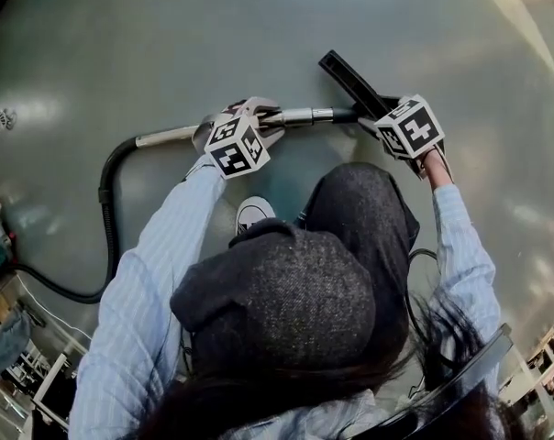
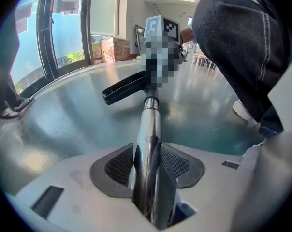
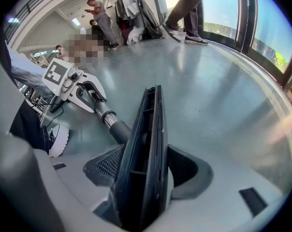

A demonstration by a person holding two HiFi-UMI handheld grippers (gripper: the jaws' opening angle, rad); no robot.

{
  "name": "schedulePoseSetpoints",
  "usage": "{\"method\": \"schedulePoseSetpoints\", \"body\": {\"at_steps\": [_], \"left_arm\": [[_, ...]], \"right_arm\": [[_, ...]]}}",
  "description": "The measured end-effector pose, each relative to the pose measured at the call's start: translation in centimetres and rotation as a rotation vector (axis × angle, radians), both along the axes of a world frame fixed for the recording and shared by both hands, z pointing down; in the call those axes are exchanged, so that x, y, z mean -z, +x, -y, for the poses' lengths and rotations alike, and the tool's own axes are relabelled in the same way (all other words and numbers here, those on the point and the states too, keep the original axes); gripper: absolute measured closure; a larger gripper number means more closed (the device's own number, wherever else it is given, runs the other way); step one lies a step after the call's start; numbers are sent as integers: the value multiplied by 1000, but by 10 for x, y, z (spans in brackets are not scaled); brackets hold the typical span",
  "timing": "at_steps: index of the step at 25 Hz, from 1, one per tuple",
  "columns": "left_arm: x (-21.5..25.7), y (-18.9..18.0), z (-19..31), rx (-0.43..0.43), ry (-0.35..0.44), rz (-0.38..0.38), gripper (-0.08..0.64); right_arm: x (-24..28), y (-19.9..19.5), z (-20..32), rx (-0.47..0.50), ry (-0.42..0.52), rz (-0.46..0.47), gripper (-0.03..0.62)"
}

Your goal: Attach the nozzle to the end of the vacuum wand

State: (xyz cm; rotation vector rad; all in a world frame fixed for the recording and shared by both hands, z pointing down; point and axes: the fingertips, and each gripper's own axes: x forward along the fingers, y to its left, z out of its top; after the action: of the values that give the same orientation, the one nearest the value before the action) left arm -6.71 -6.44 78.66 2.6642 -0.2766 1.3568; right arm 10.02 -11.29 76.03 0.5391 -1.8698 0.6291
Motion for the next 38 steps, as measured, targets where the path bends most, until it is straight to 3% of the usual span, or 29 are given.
{"method": "schedulePoseSetpoints", "body": {"at_steps": [9,14,17,21,24,28,30,32,35,38], "left_arm": [[9,-19,6,106,14,5,374],[46,-32,21,206,55,-51,376],[64,-36,32,287,77,-96,376],[78,-35,35,385,63,-173,376],[85,-28,32,451,18,-236,379],[98,-19,27,493,19,-283,402],[106,-18,26,525,30,-313,458],[112,-19,25,570,27,-350,508],[113,-23,20,624,10,-368,537],[116,-31,13,625,23,-343,554]], "right_arm": [[5,18,-12,-26,13,27,328],[43,35,-15,-89,70,90,327],[65,44,-13,-181,116,180,328],[96,28,-12,-261,187,367,328],[115,6,-8,-287,224,487,330],[124,-23,-11,-285,246,566,335],[127,-34,-11,-313,262,611,402],[128,-41,-9,-377,269,676,576],[117,-39,-9,-462,236,709,586],[106,-34,-10,-471,233,673,588]]}}
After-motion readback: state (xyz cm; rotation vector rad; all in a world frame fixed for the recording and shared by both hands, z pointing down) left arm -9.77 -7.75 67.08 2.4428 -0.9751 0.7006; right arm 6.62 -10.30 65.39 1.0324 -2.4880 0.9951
